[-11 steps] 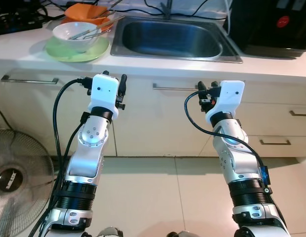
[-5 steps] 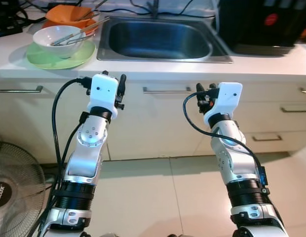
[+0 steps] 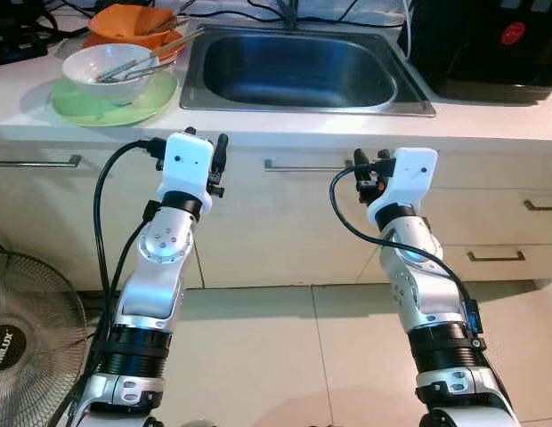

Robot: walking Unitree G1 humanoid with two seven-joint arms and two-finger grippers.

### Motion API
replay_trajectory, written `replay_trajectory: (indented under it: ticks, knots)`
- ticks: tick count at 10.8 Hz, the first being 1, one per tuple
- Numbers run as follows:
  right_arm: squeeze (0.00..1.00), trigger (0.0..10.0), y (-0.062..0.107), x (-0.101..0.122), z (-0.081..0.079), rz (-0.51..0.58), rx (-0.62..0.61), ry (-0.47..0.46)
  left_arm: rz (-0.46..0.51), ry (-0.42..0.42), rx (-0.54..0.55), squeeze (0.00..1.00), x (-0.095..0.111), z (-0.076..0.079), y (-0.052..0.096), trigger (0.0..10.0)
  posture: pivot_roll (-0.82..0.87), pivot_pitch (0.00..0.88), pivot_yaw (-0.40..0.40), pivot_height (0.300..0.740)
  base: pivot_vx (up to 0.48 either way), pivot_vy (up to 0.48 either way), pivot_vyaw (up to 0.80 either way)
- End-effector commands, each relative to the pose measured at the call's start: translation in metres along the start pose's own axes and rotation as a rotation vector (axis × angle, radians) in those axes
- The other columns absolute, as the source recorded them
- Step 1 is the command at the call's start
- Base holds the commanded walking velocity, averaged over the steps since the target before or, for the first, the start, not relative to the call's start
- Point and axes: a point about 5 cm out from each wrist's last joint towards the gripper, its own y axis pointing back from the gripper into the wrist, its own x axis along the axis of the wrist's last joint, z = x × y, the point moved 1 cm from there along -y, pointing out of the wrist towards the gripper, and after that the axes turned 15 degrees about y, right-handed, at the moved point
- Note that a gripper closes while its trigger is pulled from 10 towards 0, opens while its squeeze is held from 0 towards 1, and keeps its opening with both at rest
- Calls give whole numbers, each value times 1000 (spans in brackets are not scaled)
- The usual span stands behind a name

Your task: Kitchen organization

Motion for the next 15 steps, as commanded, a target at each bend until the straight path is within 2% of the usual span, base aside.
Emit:
replay_trajectory:
  ticks: [1,15]
  knots:
    - [0,10000,-3,3,2,12,-12,-10,-2,2,-12,0,2,3,-2,10000,-42,44,-55,740,319,0,0]
    - [0,10000,-2,3,1,18,3,4,-2,5,-8,0,0,4,-1,10000,-49,25,-58,740,377,0,0]
